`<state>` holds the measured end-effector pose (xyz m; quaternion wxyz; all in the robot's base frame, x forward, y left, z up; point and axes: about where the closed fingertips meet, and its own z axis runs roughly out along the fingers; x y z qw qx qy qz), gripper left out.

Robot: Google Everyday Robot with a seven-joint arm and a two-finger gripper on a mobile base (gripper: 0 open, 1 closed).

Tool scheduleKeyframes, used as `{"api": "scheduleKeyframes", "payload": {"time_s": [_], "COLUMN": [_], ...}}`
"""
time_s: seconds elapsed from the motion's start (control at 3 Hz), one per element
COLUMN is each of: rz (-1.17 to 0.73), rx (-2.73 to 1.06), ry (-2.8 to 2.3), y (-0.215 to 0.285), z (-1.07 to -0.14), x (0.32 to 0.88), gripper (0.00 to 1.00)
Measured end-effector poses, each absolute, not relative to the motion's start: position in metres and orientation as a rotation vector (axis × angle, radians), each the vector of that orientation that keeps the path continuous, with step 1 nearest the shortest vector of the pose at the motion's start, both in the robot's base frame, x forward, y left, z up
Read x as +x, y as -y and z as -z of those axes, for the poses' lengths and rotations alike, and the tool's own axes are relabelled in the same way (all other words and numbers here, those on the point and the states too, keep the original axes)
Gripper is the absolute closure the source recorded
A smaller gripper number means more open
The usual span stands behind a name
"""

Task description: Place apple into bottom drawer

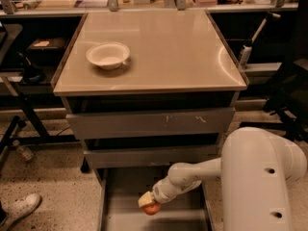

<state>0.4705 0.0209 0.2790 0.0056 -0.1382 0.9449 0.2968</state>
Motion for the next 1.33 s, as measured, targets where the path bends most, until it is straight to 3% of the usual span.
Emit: {"api": "scheduleKeyframes", "payload": {"time_s": [1.33], "rz": [-0.898], "rx": [-0.185], "ry": [-3.096], "y": [-0.022], "z": [-0.172], "x": [0.460], "gripper": [1.00]}}
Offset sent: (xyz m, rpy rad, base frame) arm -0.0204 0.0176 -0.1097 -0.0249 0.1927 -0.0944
